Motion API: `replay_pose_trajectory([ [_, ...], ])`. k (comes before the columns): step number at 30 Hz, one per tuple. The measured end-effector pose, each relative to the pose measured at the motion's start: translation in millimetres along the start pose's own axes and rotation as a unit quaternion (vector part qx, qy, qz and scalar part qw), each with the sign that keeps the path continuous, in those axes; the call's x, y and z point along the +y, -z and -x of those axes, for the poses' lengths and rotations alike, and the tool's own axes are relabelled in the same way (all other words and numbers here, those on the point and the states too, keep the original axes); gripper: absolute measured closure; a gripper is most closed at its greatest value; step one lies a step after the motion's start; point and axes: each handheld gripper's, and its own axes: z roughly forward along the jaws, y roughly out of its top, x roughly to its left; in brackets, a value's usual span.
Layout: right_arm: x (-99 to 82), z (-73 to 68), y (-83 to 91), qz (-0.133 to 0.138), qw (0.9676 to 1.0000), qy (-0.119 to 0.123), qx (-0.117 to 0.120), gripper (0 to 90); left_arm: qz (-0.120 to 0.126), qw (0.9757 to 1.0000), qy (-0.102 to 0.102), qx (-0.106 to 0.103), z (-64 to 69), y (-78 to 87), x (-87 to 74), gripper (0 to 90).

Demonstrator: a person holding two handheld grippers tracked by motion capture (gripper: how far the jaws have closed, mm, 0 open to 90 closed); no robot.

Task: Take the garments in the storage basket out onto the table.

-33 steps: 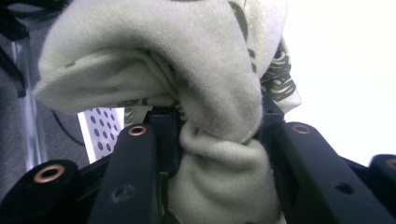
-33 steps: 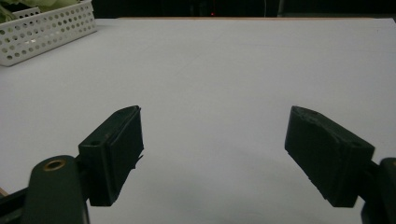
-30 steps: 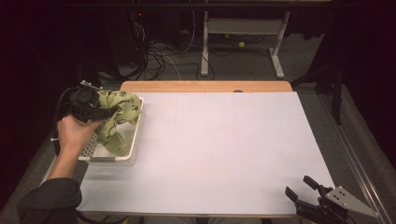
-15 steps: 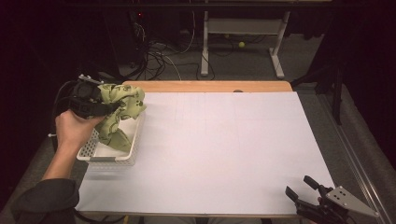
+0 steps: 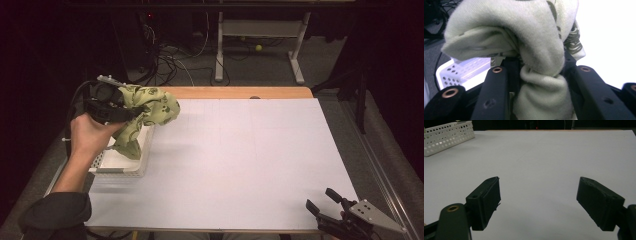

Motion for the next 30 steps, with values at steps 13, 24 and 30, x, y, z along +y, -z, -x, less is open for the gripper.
replay_pose_trajectory([
  [13,-0.1,-0.3,0.0,0.000,1.0000,0.001,0.003,19.6,0.005,0.9982,-0.030,-0.051,35.4,-13.7,20.4,59.3],
  [24,-0.1,-0.3,0.0,0.000,1.0000,0.002,0.004,19.6,0.007,0.9946,-0.052,-0.090,64.3,-30.3,33.6,59.1],
  [30,-0.1,-0.1,0.0,0.000,1.0000,0.002,0.006,19.6,0.009,0.9922,-0.060,-0.108,77.4,-38.0,40.3,59.1],
])
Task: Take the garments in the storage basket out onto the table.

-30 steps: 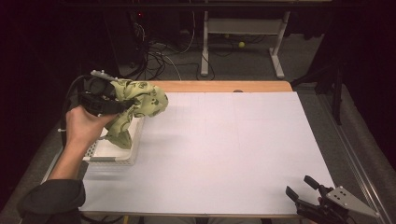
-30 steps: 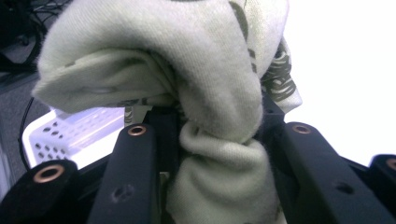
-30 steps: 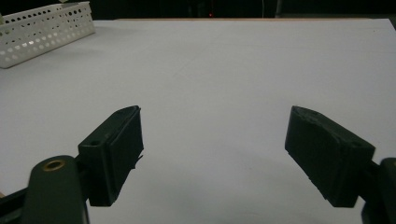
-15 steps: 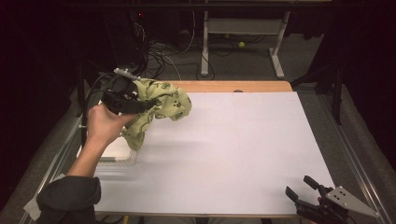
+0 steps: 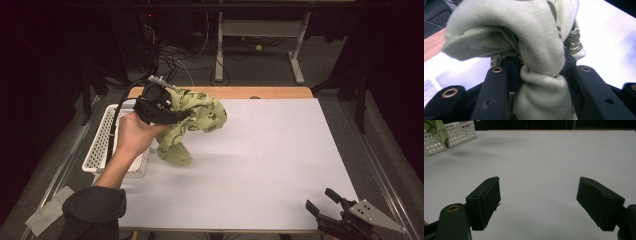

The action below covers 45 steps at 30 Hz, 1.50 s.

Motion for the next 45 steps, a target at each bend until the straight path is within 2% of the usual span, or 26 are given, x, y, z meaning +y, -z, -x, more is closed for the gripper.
replay_pose_trajectory([
  [3,0.0,-0.2,-0.1,-0.001,1.0000,0.000,0.000,19.6,0.002,1.0000,-0.006,-0.006,6.0,-3.4,4.4,59.1],
  [7,0.0,-0.4,0.1,0.000,1.0000,0.001,0.001,19.6,-0.004,0.9999,-0.015,-0.001,9.9,-9.3,7.2,59.0],
  [23,0.0,-0.2,-0.1,-0.001,1.0000,0.000,0.002,19.7,-0.019,0.9997,-0.003,0.016,-1.7,-28.1,-9.7,58.0],
  [35,0.0,0.1,-0.6,-0.002,1.0000,0.000,0.004,19.6,-0.025,0.9992,0.014,0.026,-11.0,-41.9,-24.8,57.4],
  [41,-0.1,0.6,-0.7,-0.003,1.0000,0.000,0.004,19.7,-0.029,0.9989,0.016,0.032,-13.9,-52.9,-30.8,55.7],
  [45,-0.1,0.7,-0.5,-0.002,1.0000,-0.002,0.004,19.7,-0.040,0.9984,0.021,0.032,-17.9,-63.3,-36.8,55.5],
])
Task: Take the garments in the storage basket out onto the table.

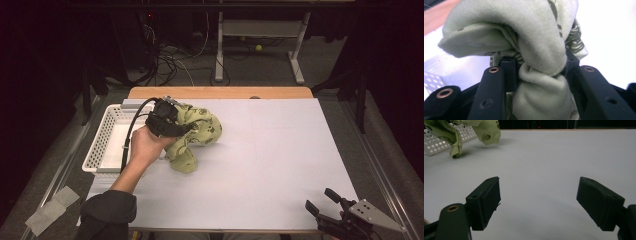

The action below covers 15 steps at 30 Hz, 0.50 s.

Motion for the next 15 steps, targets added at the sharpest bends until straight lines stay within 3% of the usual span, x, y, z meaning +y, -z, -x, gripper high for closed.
replay_pose_trajectory([
  [6,0.0,-0.1,-0.2,-0.001,1.0000,-0.001,-0.001,19.6,-0.004,0.9999,0.012,-0.001,-5.1,-12.2,-6.4,55.4],
  [15,-0.1,-0.3,-0.2,-0.002,1.0000,-0.001,0.000,19.6,-0.013,0.9997,0.014,0.013,-4.4,-32.3,-10.7,54.5],
])
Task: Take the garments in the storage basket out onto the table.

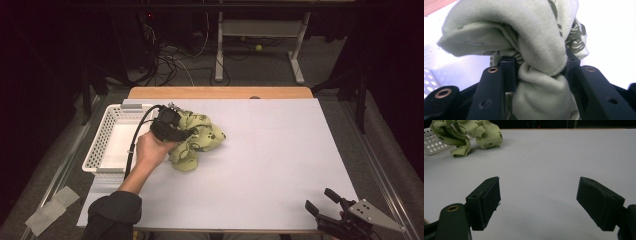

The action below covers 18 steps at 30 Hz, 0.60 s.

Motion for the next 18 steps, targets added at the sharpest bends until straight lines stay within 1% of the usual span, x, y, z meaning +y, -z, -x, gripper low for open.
replay_pose_trajectory([
  [3,0.0,0.1,0.0,0.000,1.0000,0.000,0.000,19.6,-0.007,1.0000,0.000,0.007,0.8,-8.5,-1.0,54.5],
  [8,0.0,0.1,0.0,0.000,1.0000,0.000,0.000,19.6,-0.015,0.9998,0.005,0.010,0.1,-21.6,-3.3,53.9],
  [11,-0.1,0.1,-0.1,-0.001,1.0000,0.001,0.001,19.7,-0.017,0.9998,0.008,0.006,-0.9,-28.5,-4.7,53.1],
  [12,0.0,-0.1,-0.1,-0.001,1.0000,0.001,0.002,19.6,-0.019,0.9998,0.009,0.008,-0.8,-30.5,-4.8,52.9],
  [14,0.1,-0.4,-0.4,0.000,1.0000,0.002,0.002,19.6,-0.023,0.9996,0.006,0.015,0.4,-34.4,-4.7,52.6],
  [16,0.1,-0.4,-0.6,-0.001,1.0000,0.001,0.002,19.6,-0.027,0.9993,-0.002,0.026,2.2,-38.8,-4.6,52.2],
  [18,0.1,-0.3,-0.2,0.000,1.0000,0.002,0.002,19.6,-0.030,0.9990,-0.004,0.032,2.8,-43.4,-4.9,51.9],
])
